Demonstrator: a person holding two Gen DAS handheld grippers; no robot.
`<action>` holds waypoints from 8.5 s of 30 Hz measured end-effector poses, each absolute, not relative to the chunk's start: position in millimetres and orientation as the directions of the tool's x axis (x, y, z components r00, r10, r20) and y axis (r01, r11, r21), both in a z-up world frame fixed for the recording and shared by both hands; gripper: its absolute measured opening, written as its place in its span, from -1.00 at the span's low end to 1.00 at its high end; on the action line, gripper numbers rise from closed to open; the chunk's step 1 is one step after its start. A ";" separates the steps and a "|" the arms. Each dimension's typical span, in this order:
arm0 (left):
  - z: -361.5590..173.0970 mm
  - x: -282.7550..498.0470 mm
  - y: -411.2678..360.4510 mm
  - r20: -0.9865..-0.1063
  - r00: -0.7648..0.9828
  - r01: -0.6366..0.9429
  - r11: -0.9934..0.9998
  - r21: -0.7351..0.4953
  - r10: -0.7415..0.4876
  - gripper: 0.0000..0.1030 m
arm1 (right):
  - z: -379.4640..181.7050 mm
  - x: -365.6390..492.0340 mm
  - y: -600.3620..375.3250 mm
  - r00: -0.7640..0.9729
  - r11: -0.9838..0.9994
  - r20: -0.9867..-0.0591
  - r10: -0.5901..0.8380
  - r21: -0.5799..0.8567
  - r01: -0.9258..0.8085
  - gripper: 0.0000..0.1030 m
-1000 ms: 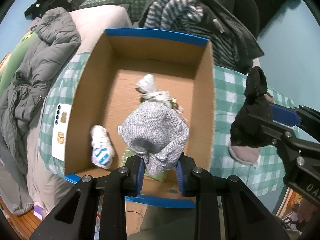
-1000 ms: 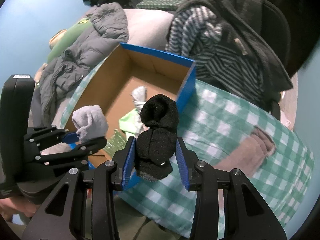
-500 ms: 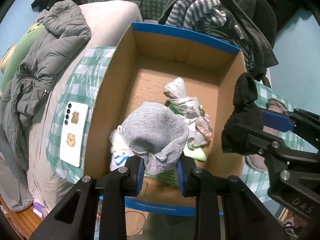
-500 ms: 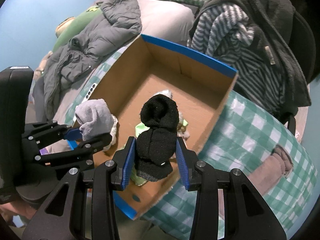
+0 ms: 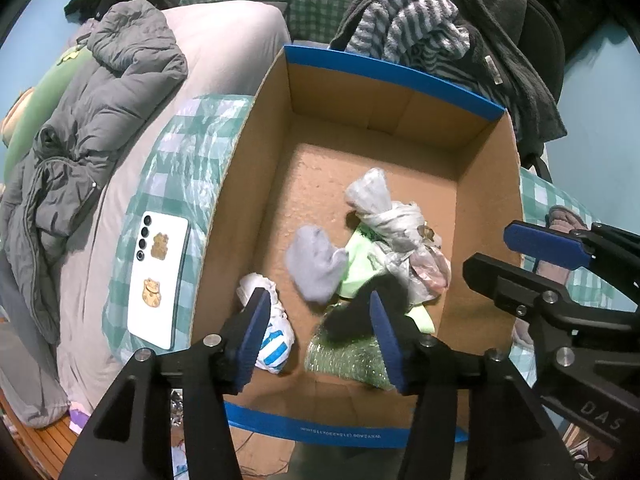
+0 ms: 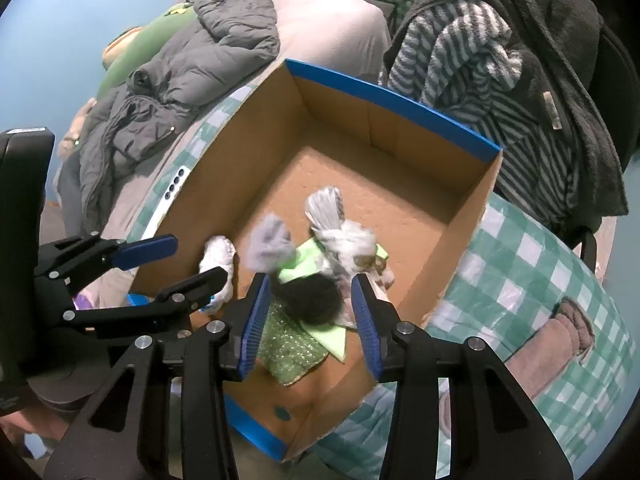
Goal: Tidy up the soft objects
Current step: 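Open both grippers to drop the socks into the box, then withdraw both tools from the box back over the tablecloth, then grasp the small white paper scrap with the right gripper, then grasp the grey fuzzy mitten by its cuff with the left gripper, then lift the mitten with the left gripper while the right carries the paper toward the box, then lower the mitten and paper into the box and open both grippers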
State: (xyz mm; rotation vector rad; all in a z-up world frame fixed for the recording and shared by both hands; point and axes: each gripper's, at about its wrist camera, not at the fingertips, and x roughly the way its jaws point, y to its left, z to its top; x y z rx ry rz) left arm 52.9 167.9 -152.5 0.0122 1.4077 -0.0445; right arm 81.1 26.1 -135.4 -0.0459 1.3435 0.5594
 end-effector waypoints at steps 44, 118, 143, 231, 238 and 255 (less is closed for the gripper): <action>-137.7 10.0 11.9 -0.987 0.157 0.327 0.945 0.013 -0.040 0.26 | -146.6 8.0 -182.0 0.125 0.977 -0.972 0.199 0.187 -0.098 0.14; -234.2 62.9 -122.0 -0.996 0.023 0.448 0.892 -0.068 -0.088 0.57 | -233.6 -21.9 -300.7 0.082 0.981 -0.978 0.191 0.193 0.026 -0.70; -268.5 82.1 -168.5 -0.978 -0.106 0.500 0.841 -0.207 -0.178 -0.41 | -236.8 3.5 -328.9 0.075 0.979 -0.977 0.202 0.204 0.024 -0.70; -69.8 20.9 106.2 -0.936 0.340 0.127 0.991 -0.051 -0.092 -0.68 | -83.4 55.2 -65.1 0.228 0.870 -0.885 0.407 0.299 -0.391 -0.70; -78.5 31.9 132.1 -0.942 0.331 0.095 0.995 -0.034 -0.063 -0.68 | -87.0 69.5 -35.6 0.210 0.857 -0.883 0.419 0.308 -0.413 -0.70; -114.0 59.1 154.4 -0.963 0.269 0.087 0.996 -0.005 -0.029 -0.65 | -108.0 89.7 9.1 0.155 0.858 -0.904 0.398 0.308 -0.411 -0.66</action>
